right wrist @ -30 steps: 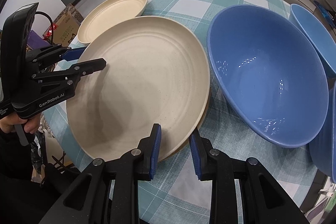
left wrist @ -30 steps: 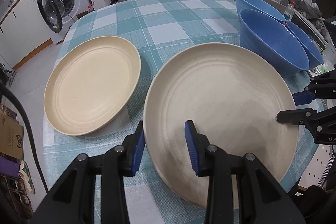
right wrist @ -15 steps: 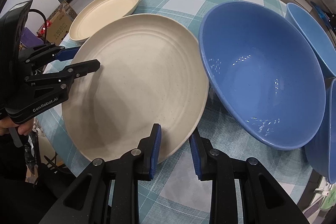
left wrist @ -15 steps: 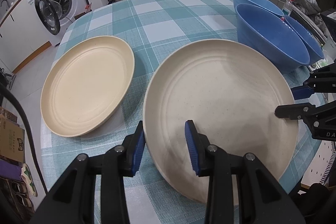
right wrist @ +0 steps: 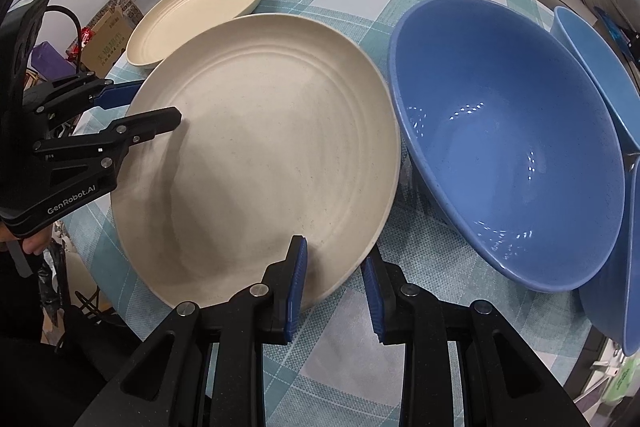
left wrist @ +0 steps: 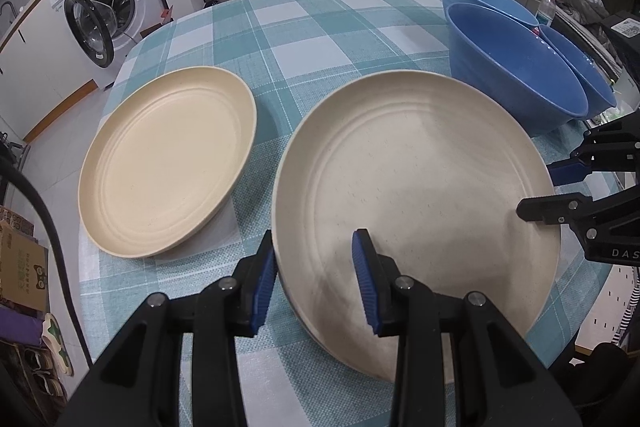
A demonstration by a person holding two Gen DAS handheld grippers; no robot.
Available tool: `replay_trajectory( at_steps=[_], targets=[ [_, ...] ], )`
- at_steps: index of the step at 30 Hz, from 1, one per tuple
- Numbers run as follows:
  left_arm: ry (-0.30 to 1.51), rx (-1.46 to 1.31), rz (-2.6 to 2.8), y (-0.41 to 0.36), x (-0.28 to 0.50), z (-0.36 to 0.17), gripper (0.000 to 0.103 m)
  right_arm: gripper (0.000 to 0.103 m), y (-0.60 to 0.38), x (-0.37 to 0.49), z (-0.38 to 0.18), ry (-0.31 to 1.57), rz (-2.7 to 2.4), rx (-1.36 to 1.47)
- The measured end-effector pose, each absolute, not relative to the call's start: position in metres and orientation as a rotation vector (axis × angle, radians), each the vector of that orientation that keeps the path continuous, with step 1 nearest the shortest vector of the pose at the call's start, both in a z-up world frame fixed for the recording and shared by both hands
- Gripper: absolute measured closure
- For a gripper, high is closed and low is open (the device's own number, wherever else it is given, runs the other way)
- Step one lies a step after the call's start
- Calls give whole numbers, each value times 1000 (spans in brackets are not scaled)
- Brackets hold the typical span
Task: Organize plates and bowls
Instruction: 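Lower the held cream plates onto the cloth with both grippers, then open both grippers to release the cream plates on the cloth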
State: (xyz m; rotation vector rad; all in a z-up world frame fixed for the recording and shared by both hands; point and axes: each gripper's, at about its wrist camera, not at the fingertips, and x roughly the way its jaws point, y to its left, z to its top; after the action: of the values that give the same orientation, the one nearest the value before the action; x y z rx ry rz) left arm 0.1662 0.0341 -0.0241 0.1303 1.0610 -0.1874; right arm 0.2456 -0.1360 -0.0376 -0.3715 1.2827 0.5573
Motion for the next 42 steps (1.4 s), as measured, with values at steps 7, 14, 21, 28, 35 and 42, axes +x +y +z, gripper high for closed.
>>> replay_trajectory(
  at_steps=[7, 14, 21, 28, 35, 42],
  targets=[
    [1059, 138, -188, 35, 165, -25, 68, 74, -136, 246, -40, 1281, 554, -370],
    [1060, 134, -190, 39, 165, -24, 65, 74, -140, 246, -39, 1277, 555, -363],
    [1064, 132, -195, 41, 163, -25, 64, 70, -145, 247, -37, 1276, 565, -363],
    [1063, 111, -199, 44, 160, -24, 55, 66, -144, 247, -38, 1283, 571, -366],
    [1015, 39, -215, 56, 154, -11, 45, 45, -148, 241, -25, 1249, 591, -333],
    [963, 7, -199, 66, 148, 2, 41, 37, -147, 232, -5, 1209, 650, -302]
  ],
)
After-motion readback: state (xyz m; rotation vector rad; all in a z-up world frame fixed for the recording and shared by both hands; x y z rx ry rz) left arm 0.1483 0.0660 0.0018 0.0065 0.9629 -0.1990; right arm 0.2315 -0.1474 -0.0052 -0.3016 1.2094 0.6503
